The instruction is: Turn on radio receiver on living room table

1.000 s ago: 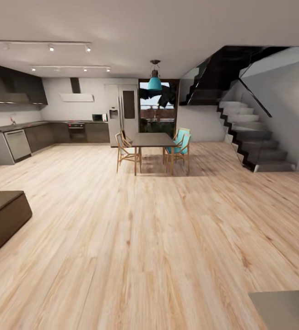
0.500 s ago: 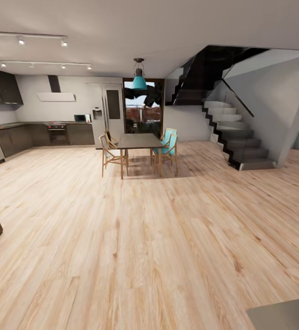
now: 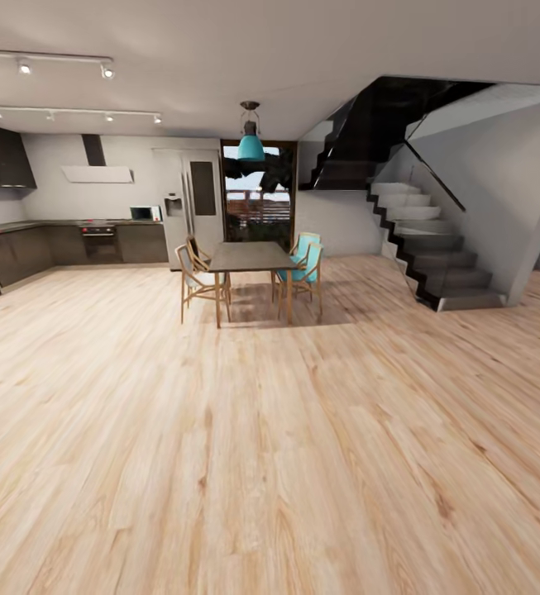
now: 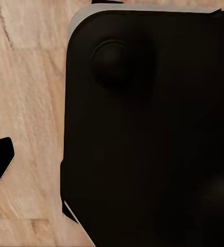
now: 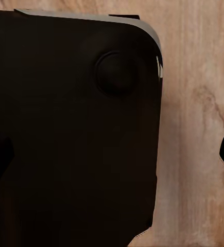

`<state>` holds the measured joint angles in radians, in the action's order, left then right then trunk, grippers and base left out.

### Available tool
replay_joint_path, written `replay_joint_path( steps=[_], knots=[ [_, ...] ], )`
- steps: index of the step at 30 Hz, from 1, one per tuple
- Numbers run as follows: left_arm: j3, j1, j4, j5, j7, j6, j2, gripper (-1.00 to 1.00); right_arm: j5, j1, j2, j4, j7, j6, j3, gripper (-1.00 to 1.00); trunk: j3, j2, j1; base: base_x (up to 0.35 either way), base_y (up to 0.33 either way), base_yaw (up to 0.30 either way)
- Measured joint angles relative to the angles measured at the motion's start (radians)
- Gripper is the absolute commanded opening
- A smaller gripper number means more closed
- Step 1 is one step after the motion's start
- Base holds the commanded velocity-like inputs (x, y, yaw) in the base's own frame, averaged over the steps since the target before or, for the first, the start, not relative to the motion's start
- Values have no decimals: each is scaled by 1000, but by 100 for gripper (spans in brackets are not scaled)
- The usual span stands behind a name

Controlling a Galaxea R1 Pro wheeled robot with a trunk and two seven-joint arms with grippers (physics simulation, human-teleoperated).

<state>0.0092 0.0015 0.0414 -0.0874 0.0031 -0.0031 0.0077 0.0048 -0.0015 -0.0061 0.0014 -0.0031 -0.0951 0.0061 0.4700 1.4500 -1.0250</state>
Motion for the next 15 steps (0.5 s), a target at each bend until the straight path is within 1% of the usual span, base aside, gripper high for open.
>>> replay_joint_path(
  steps=[15],
  knots=[
    [0,0,0,0,0,0,0,100,1,0,0,0,0,0,0,100,0,0,0,324,0,0]
  ],
)
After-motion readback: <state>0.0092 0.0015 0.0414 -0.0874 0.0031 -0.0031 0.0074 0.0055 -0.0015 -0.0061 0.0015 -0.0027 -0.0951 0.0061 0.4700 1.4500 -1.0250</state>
